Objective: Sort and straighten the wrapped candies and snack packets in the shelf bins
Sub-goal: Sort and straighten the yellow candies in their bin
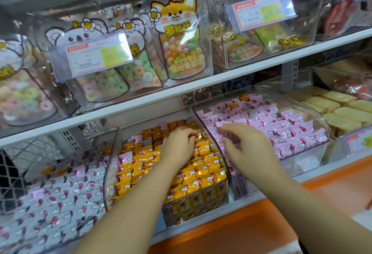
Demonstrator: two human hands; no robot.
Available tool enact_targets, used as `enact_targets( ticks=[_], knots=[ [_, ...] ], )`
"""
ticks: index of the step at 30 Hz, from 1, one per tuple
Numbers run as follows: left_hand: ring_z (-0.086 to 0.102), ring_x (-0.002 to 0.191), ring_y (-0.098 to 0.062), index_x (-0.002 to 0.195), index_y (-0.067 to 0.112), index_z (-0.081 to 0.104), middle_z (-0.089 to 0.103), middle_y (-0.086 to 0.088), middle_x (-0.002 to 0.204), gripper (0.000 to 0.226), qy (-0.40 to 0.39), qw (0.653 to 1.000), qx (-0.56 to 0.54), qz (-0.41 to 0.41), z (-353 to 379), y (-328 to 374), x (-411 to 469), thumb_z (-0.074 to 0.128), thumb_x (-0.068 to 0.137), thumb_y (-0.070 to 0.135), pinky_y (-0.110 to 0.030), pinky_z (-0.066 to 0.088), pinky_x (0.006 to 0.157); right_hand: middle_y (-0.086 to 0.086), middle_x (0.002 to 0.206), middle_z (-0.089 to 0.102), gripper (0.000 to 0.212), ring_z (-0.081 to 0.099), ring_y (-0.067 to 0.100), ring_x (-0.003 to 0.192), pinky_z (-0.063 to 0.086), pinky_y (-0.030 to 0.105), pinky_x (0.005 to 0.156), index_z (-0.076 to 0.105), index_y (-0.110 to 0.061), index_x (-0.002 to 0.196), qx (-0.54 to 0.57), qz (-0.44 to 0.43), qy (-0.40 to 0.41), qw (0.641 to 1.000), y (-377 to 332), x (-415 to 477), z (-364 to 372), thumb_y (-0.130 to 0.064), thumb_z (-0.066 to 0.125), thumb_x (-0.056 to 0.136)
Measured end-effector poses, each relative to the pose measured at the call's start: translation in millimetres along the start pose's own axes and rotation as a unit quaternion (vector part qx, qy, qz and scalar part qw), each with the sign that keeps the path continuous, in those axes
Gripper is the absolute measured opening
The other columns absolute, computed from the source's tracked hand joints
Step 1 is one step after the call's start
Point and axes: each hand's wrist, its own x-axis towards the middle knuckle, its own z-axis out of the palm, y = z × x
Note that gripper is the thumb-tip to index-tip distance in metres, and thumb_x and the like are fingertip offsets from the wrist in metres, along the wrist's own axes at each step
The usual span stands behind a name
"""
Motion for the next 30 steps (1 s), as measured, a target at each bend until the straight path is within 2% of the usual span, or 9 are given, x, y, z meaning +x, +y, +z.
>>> enact_targets(
  ticks=[4,8,13,16,18,21,25,28,30],
  knots=[
    [0.051,0.114,-0.012,0.113,0.028,0.064,0.06,0.007,0.119,0.026,0.093,0.991,-0.096,0.025,-6,11,-11,0.047,0.096,0.018,-0.043,0.041,0.101,0.005,0.12,0.062,0.036,0.052,0.029,0.107,0.042,0.043,0.088,0.064,-0.014,0.116,-0.11,0.01,0.081,0.991,22,6,-13,-0.019,0.069,0.081],
    [0.049,0.114,-0.01,0.115,0.027,0.063,0.059,0.008,0.12,0.027,0.102,0.983,-0.133,0.074,-20,32,-16,0.048,0.096,0.016,-0.04,0.039,0.103,0.006,0.121,0.061,0.047,0.047,0.03,0.115,0.033,0.04,0.09,0.054,-0.02,0.13,-0.204,0.086,-0.02,0.975,37,4,-22,-0.033,0.063,0.085],
    [0.034,0.133,-0.014,0.14,0.032,0.039,0.042,0.006,0.142,0.048,0.005,0.991,-0.088,0.096,-24,48,-18,0.053,0.094,0.029,-0.038,0.028,0.113,0.01,0.113,0.065,0.044,0.055,0.029,0.105,0.04,0.035,0.087,0.054,-0.015,0.13,-0.102,0.085,-0.028,0.991,40,6,-31,-0.024,0.062,0.088],
    [0.031,0.137,-0.011,0.144,0.033,0.029,0.034,0.007,0.148,0.061,-0.015,0.988,-0.121,0.098,-27,62,-20,0.058,0.091,0.034,-0.031,0.027,0.111,0.006,0.102,0.06,0.041,0.052,0.022,0.095,0.032,0.023,0.07,0.053,-0.016,0.129,-0.017,0.069,-0.029,0.997,40,4,-39,-0.016,0.06,0.089],
    [0.036,0.133,-0.009,0.143,0.034,0.03,0.038,0.008,0.146,0.062,-0.024,0.98,-0.166,0.104,-30,72,-22,0.062,0.089,0.032,-0.024,0.03,0.106,-0.006,0.093,0.054,0.035,0.051,0.014,0.084,0.032,0.014,0.062,0.055,-0.02,0.124,0.042,0.054,-0.027,0.997,42,1,-47,-0.013,0.059,0.09],
    [0.053,0.111,-0.005,0.131,0.037,0.043,0.056,0.013,0.125,0.053,-0.011,0.959,-0.263,0.109,-36,83,-23,0.068,0.085,0.026,-0.004,0.039,0.086,-0.011,0.094,0.059,0.034,0.056,0.006,0.082,0.038,0.009,0.067,0.056,-0.025,0.12,0.087,0.032,-0.008,0.996,48,-2,-59,-0.013,0.06,0.089],
    [0.065,0.081,-0.005,0.112,0.038,0.051,0.065,0.011,0.1,0.039,0.003,0.931,-0.356,0.082,-33,112,-19,0.072,0.081,0.027,-0.02,0.054,0.075,0.003,0.11,0.062,0.04,0.055,0.023,0.104,0.04,0.029,0.084,0.058,-0.014,0.123,0.009,0.051,0.045,0.998,71,-5,-76,-0.021,0.066,0.085],
    [0.063,0.076,0.002,0.108,0.033,0.053,0.064,0.013,0.091,0.03,0.051,0.93,-0.357,0.071,-19,134,-10,0.07,0.084,0.025,-0.016,0.052,0.072,0.015,0.113,0.061,0.045,0.056,0.038,0.102,0.045,0.044,0.084,0.06,-0.007,0.119,-0.114,0.086,0.07,0.987,102,-9,-89,-0.02,0.072,0.077],
    [0.062,0.08,-0.007,0.11,0.03,0.054,0.065,0.007,0.094,0.029,0.07,0.93,-0.356,0.054,-7,143,1,0.068,0.085,0.025,-0.022,0.05,0.074,0.02,0.125,0.054,0.05,0.053,0.041,0.109,0.046,0.047,0.089,0.057,-0.002,0.122,-0.131,0.125,0.04,0.983,117,-13,-97,-0.015,0.073,0.076]
  ],
)
